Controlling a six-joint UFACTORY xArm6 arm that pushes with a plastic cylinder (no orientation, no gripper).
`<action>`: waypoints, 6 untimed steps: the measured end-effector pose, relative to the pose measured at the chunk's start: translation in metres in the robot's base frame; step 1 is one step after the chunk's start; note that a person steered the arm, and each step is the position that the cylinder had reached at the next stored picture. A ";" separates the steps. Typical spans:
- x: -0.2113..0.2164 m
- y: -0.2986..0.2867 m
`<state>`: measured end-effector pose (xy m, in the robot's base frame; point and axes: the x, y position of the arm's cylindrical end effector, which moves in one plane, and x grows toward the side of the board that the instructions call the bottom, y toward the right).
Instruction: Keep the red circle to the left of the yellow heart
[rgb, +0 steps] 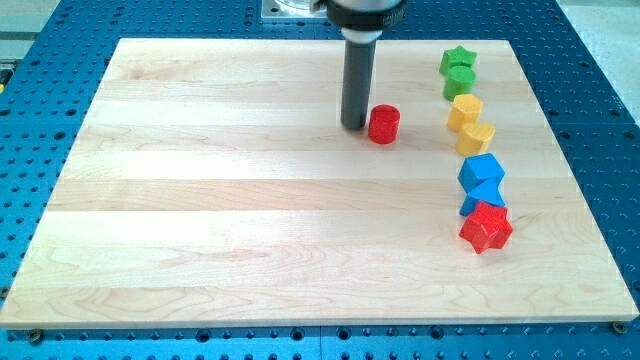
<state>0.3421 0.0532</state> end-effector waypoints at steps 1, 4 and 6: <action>-0.026 0.009; 0.013 0.042; 0.098 0.021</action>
